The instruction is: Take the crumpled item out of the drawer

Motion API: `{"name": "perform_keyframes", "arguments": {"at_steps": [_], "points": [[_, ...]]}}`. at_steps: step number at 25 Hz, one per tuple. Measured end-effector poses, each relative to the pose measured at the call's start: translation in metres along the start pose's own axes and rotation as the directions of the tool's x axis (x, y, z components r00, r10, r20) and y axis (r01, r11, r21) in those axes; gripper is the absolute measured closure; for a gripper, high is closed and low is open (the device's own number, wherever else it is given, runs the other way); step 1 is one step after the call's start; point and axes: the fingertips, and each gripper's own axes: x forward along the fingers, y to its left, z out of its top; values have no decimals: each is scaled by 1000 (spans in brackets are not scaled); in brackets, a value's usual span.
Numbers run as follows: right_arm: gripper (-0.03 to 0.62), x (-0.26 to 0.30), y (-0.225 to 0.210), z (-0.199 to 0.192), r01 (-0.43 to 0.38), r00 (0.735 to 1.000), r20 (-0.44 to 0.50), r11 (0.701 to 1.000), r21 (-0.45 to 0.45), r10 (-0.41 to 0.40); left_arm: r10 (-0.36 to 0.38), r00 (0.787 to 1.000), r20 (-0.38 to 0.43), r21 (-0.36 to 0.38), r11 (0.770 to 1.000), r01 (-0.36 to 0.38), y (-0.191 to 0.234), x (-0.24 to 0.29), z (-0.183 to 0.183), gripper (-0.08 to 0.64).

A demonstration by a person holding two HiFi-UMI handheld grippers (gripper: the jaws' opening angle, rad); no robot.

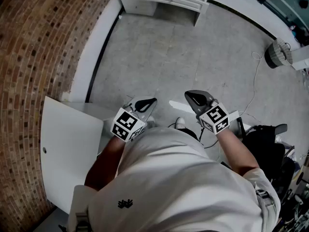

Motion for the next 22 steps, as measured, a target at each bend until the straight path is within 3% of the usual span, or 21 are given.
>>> {"name": "perform_keyframes", "arguments": {"at_steps": [12,19,22], "points": [[581,86,58,27,11,999,-42,1000,-11,-11,-26,1000,5,-26,999,26,78,-68,-46,554],[581,109,21,32,10,998,-62,1000,17,-8,-40,999,24,-40,998,41,118,-39,-27,554],[580,125,-12,42,-9,999,-41,1000,29,10,-29,1000,10,-58,998,30,145,-18,-14,486]]}}
